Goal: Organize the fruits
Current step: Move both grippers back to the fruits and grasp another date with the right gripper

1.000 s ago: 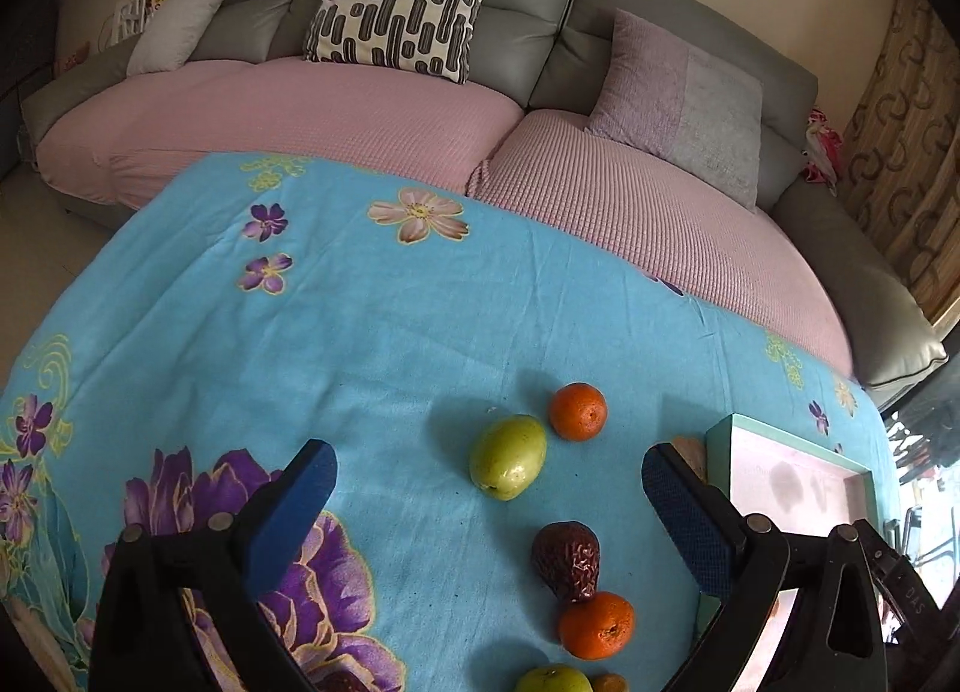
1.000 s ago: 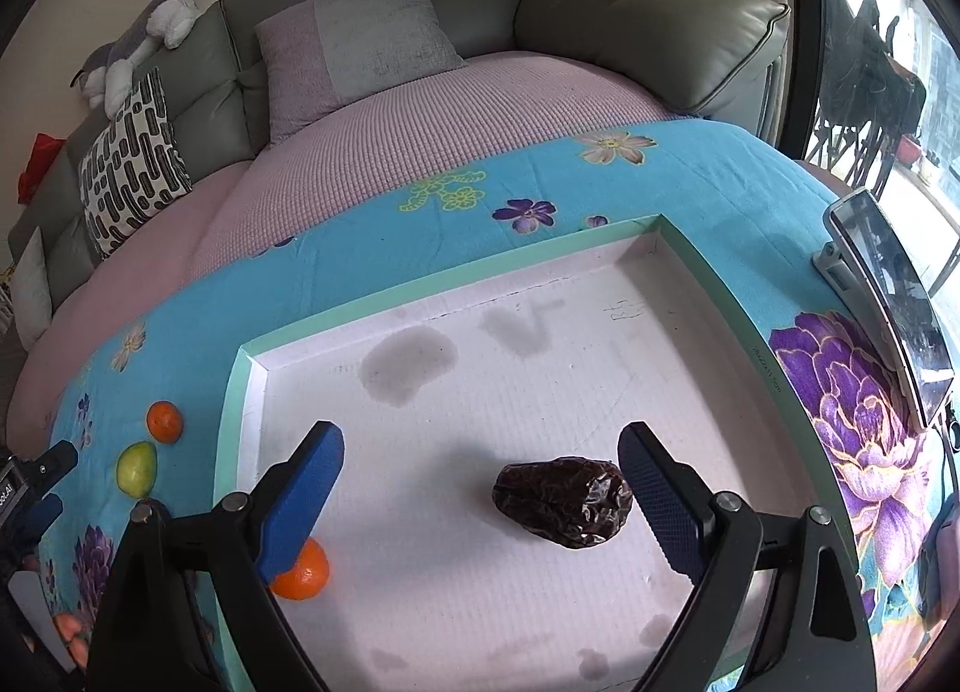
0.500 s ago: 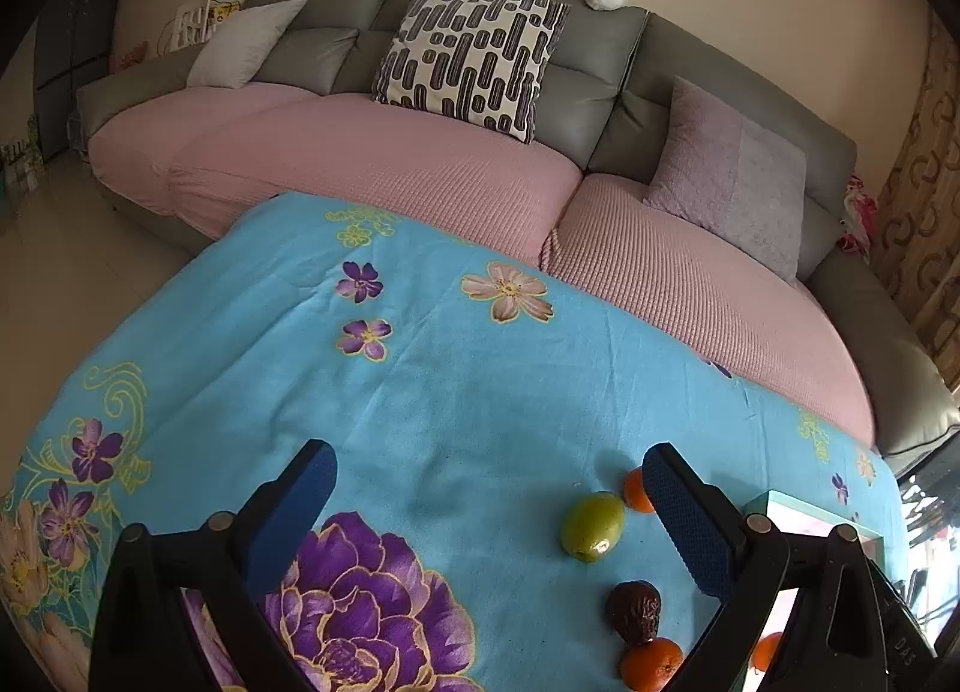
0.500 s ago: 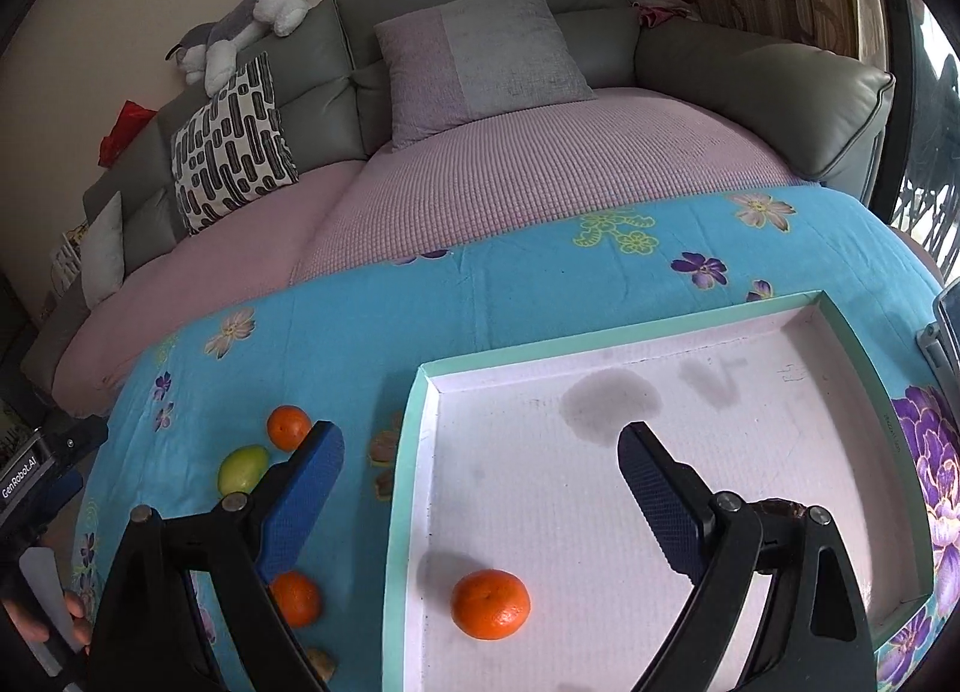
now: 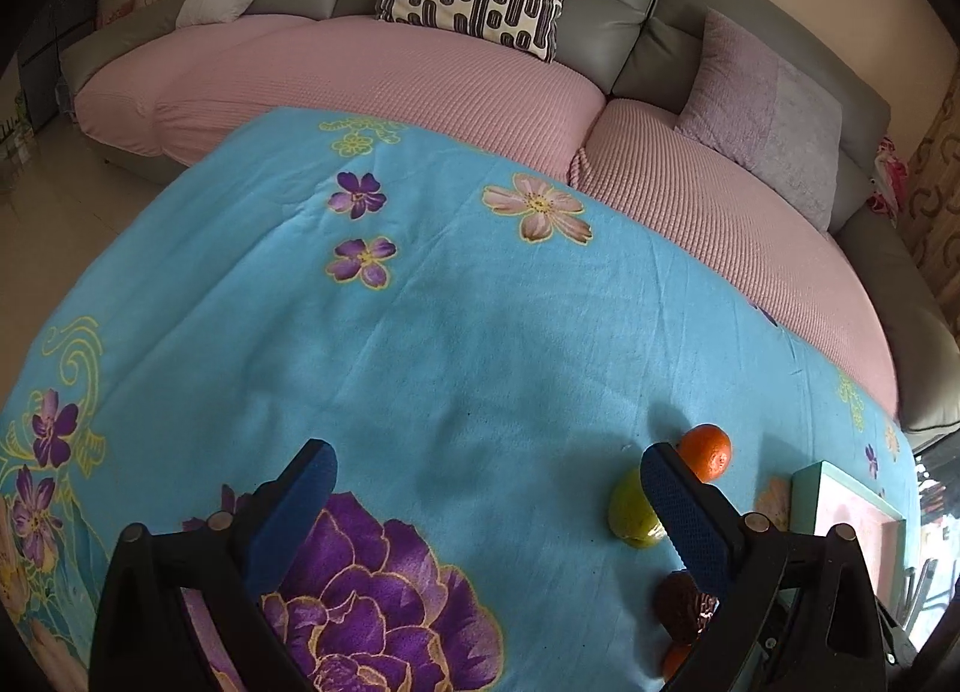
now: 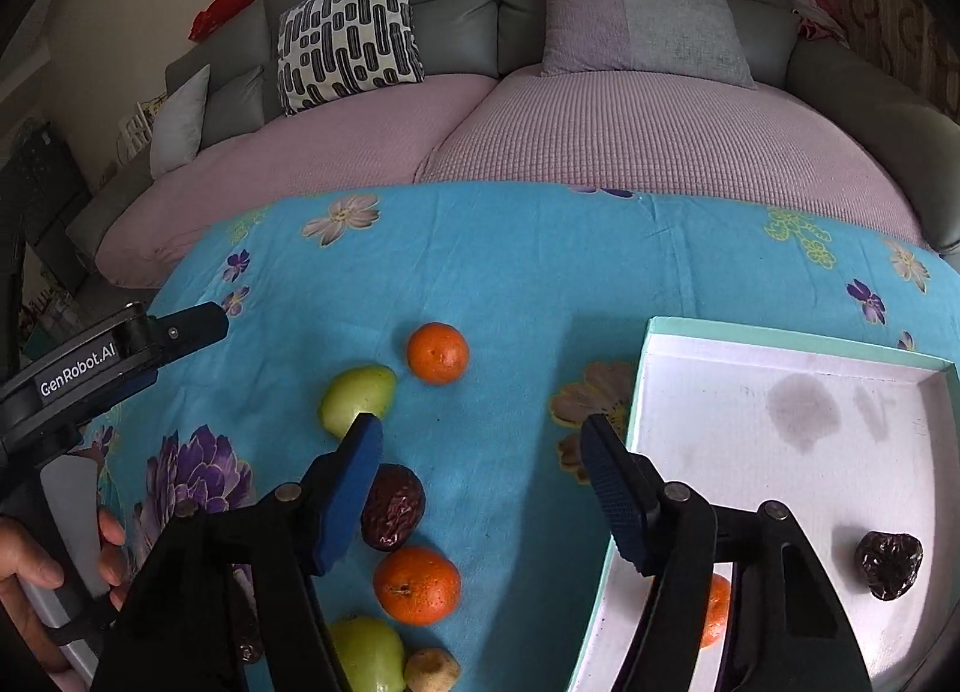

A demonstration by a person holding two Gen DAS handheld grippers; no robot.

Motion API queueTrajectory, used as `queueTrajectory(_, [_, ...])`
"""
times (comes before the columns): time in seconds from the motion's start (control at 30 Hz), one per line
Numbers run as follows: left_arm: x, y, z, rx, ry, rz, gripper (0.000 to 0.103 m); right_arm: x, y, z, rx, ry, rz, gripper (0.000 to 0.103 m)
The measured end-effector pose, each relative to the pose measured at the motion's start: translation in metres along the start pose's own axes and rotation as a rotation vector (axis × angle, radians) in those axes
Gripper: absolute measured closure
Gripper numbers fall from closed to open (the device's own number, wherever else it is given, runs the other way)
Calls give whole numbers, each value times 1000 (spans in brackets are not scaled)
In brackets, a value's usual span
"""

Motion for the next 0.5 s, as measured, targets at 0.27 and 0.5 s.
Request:
queueTrajectory(0.27, [6, 10, -12, -15, -37, -29, 1, 14, 39, -41, -15, -117, -116, 46])
queueTrajectory(0.5, [7, 12, -8, 4, -31, -39, 5, 19, 53, -45, -2, -128, -163, 66])
Point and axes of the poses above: each gripper's, at about its wrist camera, not at the fingertips, and y roughly the way its jaws point, z to its right, x to its underside, the point moved 6 cm from there along y, roughly the way its jaws point, and after that the axes turned 12 degrees about -z, right-handed, at the moved point
